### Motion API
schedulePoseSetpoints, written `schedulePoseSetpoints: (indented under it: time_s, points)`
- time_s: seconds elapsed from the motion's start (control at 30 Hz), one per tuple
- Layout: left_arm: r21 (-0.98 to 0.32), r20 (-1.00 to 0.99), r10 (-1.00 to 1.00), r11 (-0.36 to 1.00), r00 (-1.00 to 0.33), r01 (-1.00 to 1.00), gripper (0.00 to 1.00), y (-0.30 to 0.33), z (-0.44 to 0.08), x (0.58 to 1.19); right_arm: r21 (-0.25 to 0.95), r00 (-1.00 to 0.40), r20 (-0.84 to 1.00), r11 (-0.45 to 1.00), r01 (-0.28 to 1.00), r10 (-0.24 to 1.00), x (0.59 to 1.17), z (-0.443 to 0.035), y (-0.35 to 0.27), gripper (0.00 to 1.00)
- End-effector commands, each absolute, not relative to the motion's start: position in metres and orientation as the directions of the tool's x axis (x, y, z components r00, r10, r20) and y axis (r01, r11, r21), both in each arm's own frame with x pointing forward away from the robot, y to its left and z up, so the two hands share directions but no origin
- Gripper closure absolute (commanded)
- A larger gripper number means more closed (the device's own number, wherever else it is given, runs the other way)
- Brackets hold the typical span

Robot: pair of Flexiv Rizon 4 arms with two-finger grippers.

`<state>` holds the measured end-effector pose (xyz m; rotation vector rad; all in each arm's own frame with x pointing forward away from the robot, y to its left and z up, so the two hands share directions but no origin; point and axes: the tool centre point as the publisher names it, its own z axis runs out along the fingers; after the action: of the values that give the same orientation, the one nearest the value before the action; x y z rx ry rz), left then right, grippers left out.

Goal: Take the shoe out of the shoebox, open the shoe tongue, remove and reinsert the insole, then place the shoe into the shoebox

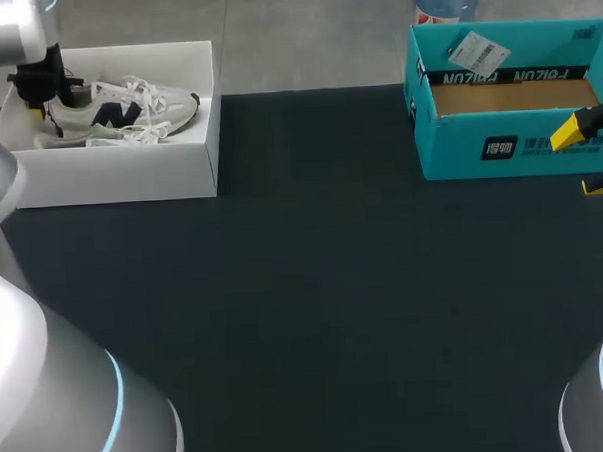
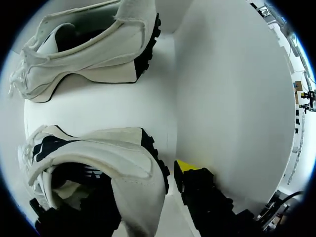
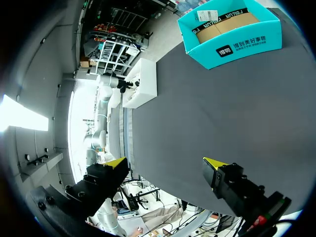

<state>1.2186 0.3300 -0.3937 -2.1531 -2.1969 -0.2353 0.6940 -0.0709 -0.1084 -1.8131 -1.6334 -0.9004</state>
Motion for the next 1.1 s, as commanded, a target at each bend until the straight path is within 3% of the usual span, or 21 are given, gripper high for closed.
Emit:
schedulePoseSetpoints:
  time_s: [0.03,0.83,1.1]
  points:
    - [0.020,0.111,0.994,0.011,-0.013,1.000,0.00,0.335,-0.370,1.219,0.045,0.046,0.771,-0.126,0.991,0.636,0.694,-0.109,-0.071,0.00]
    - [-0.006,0.059,0.997,0.059,-0.059,0.998,0.00,0.327,-0.266,1.180,0.045,0.046,0.771,-0.126,0.991,0.636,0.694,-0.109,-0.071,0.00]
    - [-0.022,0.067,0.996,0.064,-0.063,0.998,0.00,0.327,-0.259,1.178,0.045,0.046,0.771,-0.126,0.991,0.636,0.694,-0.109,-0.071,0.00]
